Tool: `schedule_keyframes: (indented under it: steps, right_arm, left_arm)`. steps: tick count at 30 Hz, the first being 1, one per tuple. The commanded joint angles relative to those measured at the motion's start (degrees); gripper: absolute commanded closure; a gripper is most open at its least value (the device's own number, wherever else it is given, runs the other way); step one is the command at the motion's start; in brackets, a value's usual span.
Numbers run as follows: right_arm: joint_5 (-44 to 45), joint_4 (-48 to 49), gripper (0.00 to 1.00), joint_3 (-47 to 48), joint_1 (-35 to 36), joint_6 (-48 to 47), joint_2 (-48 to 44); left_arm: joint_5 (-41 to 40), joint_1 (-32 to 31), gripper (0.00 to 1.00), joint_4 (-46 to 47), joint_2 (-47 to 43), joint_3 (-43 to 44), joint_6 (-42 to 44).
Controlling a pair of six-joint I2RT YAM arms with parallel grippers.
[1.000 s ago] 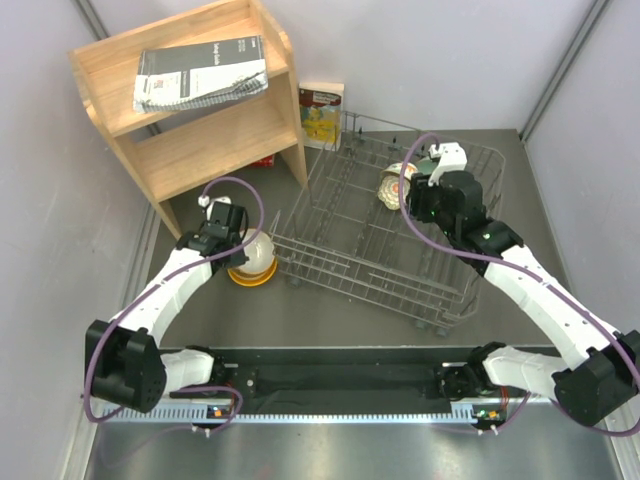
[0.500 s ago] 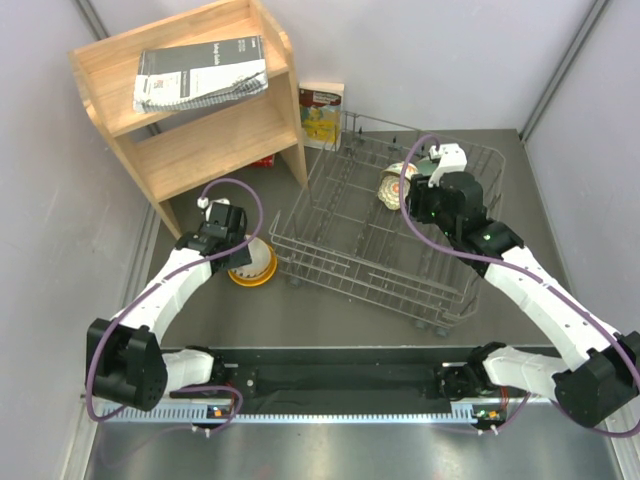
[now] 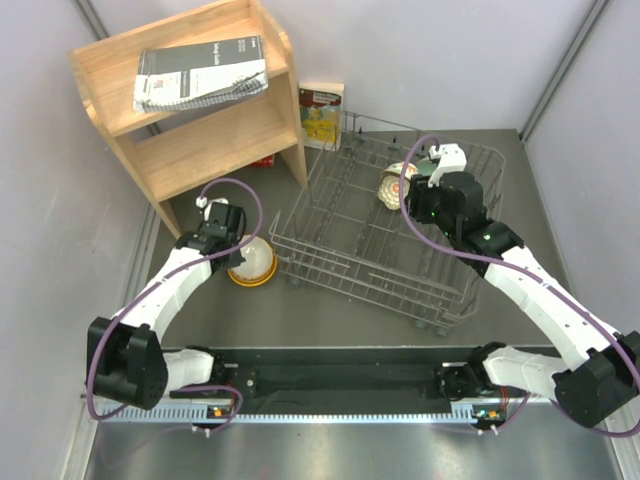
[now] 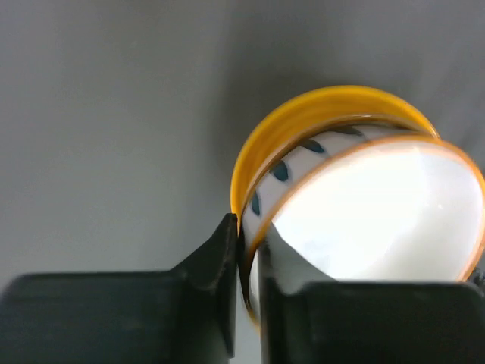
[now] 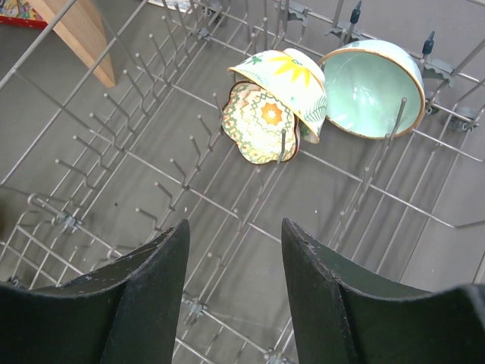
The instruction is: Unload the bowls from the dish rack
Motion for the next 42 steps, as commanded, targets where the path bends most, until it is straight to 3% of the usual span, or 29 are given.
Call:
schedule_keyframes:
  steps: [1, 2, 42]
  right_arm:
    - [-0.31, 1.53, 0.48, 0.94, -0.94, -0.02, -0.77]
    - [-0.22, 1.53, 0.48, 0.85, -0.94, 0.07, -0.77]
    - [-0.40, 1.61, 0.48, -0.38, -1.91, -0.10, -1.21]
  left_arm:
    - [-0.42, 0.18, 0.94, 0.08, -1.11, 2.05, 0.75]
    - [-0.25, 0.18, 1.00, 0.08, -1.20, 2.14, 0.84]
    - [5.47, 1.58, 1.00, 0.16, 2.85, 4.60, -2.15]
